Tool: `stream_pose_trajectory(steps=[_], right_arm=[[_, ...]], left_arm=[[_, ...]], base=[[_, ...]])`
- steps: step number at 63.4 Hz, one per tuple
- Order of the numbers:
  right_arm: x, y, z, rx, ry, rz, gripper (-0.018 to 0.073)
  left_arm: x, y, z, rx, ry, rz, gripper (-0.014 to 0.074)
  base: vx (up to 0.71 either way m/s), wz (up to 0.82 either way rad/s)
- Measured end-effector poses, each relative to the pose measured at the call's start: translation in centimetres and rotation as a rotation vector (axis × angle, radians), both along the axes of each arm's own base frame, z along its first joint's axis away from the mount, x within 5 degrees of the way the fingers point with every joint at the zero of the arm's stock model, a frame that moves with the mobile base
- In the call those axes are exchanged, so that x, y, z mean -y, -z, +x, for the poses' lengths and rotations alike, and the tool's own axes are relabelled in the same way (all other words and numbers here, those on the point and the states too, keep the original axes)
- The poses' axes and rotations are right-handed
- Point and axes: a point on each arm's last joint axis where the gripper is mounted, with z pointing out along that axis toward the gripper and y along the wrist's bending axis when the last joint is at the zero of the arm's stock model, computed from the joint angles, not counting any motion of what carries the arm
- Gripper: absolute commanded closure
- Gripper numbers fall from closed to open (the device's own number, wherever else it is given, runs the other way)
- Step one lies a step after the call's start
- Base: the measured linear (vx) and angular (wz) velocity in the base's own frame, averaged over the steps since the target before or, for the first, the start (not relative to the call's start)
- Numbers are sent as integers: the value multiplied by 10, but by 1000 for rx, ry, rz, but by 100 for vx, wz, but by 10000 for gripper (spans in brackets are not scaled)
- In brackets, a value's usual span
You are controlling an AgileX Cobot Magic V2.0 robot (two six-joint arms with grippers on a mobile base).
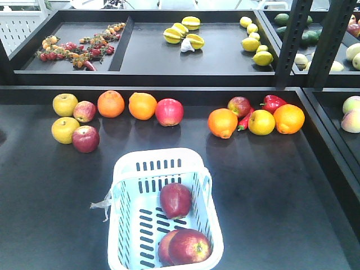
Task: Pick three apples into basket with both arms
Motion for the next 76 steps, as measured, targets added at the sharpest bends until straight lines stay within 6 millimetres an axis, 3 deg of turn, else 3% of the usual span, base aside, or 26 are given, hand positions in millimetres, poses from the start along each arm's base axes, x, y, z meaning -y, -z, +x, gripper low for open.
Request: stream_pose_trajectory(steps=[11, 76], right_arm=[[0, 0, 0, 0, 0, 0, 568], [0, 0, 0, 1, 0, 0, 568]], left_arm=[[-3, 22, 2, -54, -61, -49, 604], [-4, 23, 2, -60, -72, -98, 604]], base=[[0, 0], [0, 0]])
